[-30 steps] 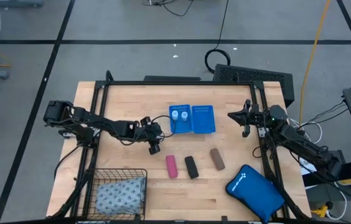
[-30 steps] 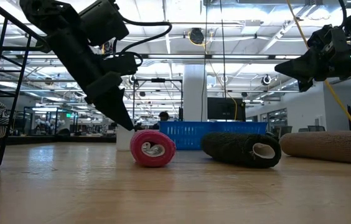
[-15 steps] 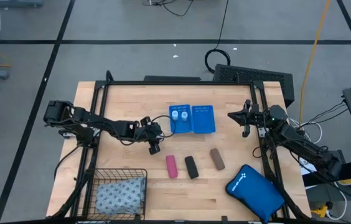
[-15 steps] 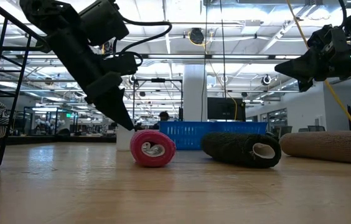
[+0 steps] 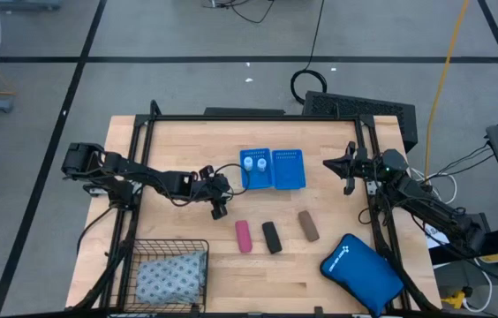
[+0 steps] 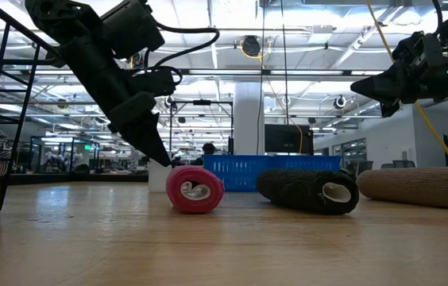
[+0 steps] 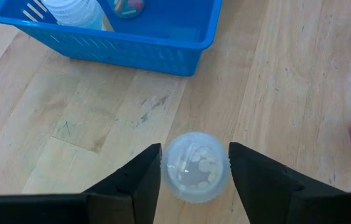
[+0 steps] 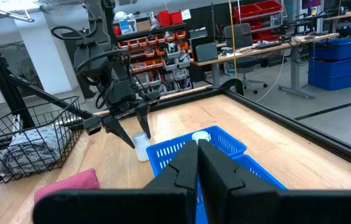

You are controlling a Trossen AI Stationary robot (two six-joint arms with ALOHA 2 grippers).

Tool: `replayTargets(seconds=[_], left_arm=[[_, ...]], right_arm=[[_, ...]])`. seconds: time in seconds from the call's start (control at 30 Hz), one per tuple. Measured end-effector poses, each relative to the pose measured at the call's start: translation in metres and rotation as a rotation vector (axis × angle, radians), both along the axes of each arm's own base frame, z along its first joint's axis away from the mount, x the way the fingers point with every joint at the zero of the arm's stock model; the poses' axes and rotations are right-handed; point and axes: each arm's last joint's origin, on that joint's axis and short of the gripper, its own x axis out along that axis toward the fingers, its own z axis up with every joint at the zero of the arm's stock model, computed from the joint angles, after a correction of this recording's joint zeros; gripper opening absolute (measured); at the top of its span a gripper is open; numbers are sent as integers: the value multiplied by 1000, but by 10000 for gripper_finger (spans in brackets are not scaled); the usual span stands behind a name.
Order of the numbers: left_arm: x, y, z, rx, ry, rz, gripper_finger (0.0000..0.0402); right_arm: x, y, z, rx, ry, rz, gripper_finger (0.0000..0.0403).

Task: Pick & place medical supplies in basket/bin
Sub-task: Put the transparent pill bottle into the left blue bin

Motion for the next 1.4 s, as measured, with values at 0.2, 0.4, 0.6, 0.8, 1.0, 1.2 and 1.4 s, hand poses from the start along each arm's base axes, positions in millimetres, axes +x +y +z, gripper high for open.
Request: replayTargets(seconds=[0.2,0.4,0.6,0.8,1.0,1.2,1.4], left_arm=[[0,0,0,0,0,1,198],[0,0,0,-1,0,1,198],[0,0,0,-1,0,1,198],[0,0,0,0,0,0,194],[0,0,0,0,-2,0,140],[1,0,3,-19,-35,22,139],[10,0,22,-17,-107,17,152]], right_arm=[[0,0,0,0,0,0,4],[0,0,0,0,0,0,4],[0,0,0,0,0,0,4],[0,0,0,0,0,0,4],[0,0,0,0,0,0,4],[0,0,0,0,0,0,4],[0,0,0,0,0,1,4]])
